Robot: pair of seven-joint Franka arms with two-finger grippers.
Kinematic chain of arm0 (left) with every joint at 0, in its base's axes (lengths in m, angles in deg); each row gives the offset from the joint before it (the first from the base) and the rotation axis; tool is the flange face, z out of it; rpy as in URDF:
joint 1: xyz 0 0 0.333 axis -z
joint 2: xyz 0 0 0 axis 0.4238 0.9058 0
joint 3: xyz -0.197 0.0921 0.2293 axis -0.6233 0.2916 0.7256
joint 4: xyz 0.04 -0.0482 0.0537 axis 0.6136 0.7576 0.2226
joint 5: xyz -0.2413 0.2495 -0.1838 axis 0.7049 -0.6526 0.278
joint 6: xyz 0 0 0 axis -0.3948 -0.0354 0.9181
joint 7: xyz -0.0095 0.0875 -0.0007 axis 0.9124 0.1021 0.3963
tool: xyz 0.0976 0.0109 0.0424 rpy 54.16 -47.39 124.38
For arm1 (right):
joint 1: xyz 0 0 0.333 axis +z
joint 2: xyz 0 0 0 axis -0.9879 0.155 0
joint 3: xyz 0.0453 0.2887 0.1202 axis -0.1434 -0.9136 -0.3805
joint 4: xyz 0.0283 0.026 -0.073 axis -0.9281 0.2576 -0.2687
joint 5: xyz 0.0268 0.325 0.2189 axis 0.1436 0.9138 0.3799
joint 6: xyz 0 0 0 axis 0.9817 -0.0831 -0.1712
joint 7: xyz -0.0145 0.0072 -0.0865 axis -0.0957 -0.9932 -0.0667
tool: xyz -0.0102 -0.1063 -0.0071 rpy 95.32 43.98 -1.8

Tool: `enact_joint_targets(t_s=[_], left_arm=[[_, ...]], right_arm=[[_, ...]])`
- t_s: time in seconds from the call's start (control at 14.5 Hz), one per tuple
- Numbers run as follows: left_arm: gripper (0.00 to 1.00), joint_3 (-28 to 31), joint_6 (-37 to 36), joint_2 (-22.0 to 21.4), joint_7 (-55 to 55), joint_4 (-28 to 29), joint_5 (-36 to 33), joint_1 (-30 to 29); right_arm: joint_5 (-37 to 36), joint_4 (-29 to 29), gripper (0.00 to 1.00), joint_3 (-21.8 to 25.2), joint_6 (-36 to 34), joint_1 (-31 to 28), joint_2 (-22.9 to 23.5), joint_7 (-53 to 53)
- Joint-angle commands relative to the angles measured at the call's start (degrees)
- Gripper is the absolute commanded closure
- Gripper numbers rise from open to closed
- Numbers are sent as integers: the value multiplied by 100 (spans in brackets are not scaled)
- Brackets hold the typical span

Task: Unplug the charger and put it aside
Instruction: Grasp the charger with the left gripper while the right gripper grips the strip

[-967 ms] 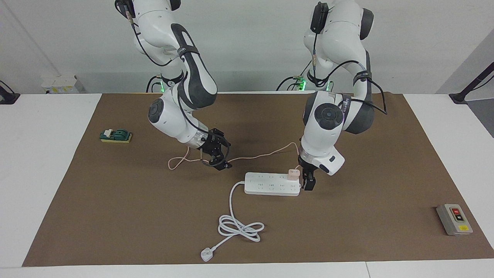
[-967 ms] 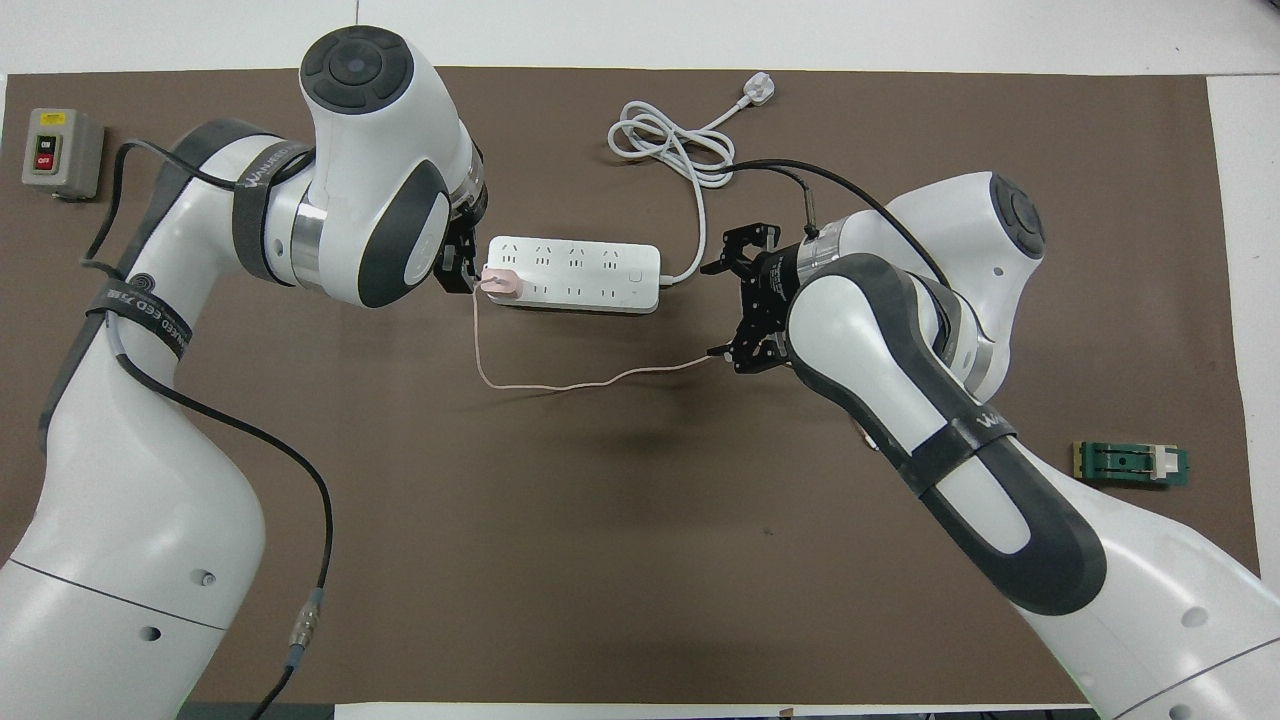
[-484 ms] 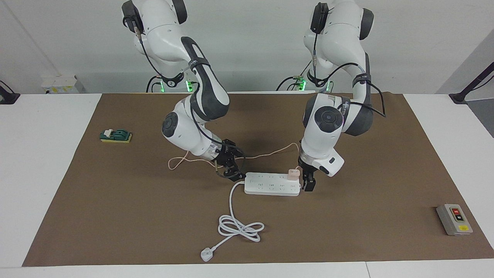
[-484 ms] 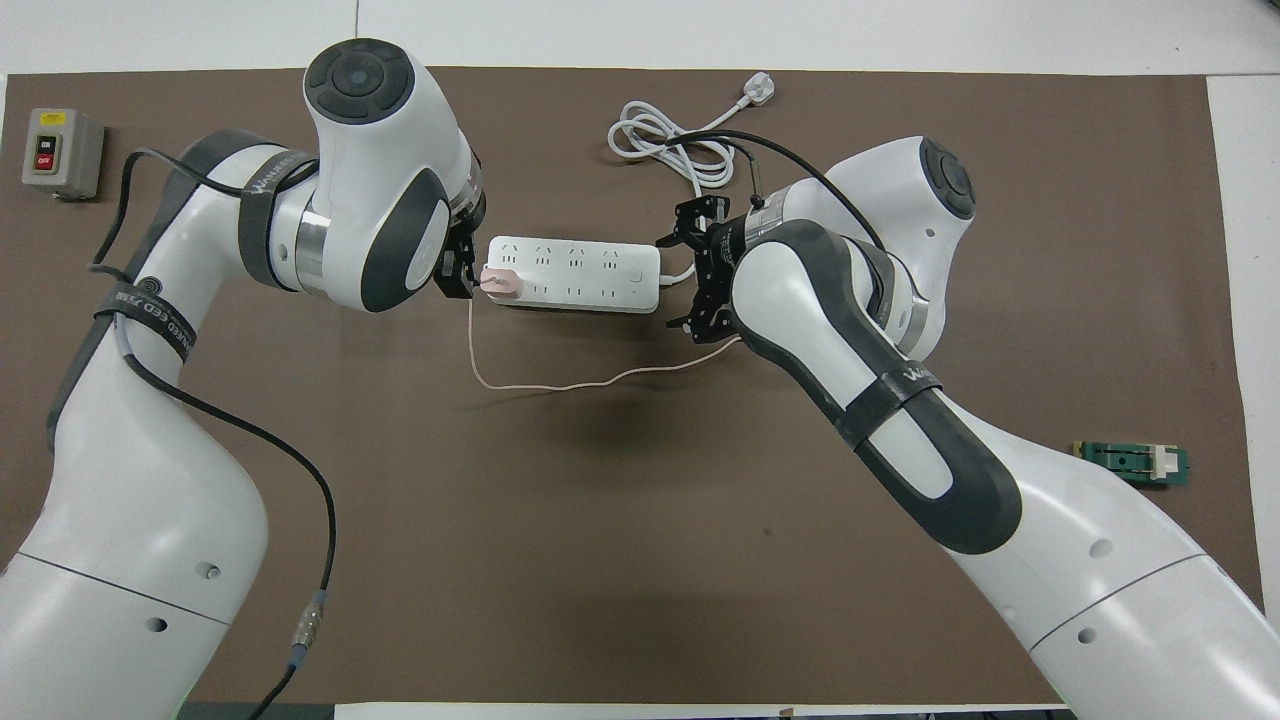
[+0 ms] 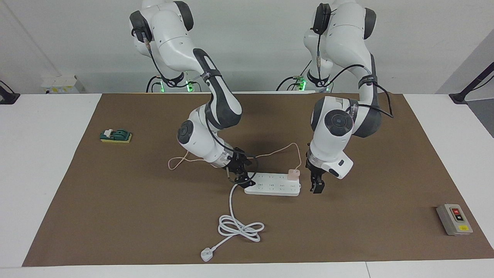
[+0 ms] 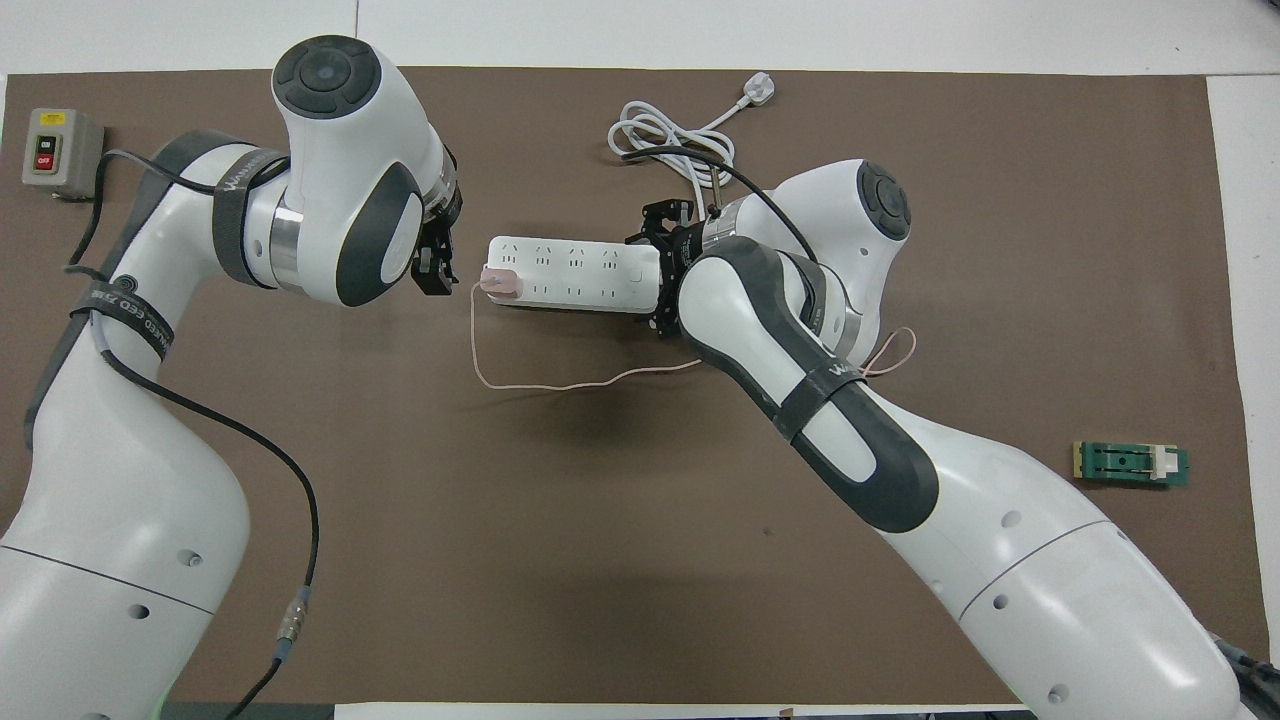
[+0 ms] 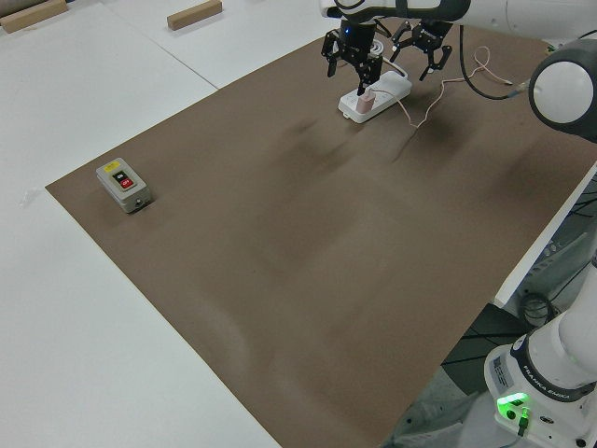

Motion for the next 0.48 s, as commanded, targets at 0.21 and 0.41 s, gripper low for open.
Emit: enact_joint_targets(t_s=[0.21,0.41], left_arm=[[0,-2,436,-462,-63,936,46,208],[0,7,445,-497,-159,1049,46,340]], right_arm=[[287,-304,0,9,502,103,274,-100],[313,-304,0,9,582,138,371,-109]])
